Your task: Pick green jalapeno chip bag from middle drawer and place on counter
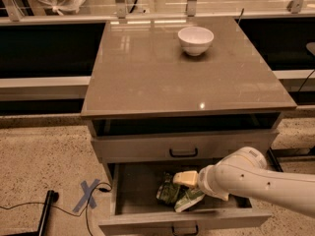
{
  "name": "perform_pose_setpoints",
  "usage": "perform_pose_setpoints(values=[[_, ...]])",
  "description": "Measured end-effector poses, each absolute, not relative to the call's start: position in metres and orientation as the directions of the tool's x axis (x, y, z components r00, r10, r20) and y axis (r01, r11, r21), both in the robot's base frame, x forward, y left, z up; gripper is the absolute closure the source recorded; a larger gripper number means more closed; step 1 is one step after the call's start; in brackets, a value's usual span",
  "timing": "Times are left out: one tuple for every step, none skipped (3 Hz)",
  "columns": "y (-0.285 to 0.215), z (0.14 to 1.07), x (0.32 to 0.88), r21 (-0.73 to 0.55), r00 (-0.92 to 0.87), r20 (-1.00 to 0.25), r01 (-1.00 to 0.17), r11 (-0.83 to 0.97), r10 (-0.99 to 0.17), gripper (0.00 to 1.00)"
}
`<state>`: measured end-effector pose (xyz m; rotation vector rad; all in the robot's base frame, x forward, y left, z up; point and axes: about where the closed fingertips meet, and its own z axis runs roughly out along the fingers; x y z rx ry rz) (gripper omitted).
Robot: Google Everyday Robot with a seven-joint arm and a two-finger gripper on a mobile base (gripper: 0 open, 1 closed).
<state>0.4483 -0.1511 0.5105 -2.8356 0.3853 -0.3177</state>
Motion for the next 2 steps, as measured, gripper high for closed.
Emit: perform_pose_setpoints(values=[[-0.150,0.493,0.460,-0.299,0.939,0.200,-0.213,-0.930,-0.280,0.00],[-0.147,0.471,0.471,-0.315,0.941,0.203,-0.199,-0.928,-0.270,0.00]])
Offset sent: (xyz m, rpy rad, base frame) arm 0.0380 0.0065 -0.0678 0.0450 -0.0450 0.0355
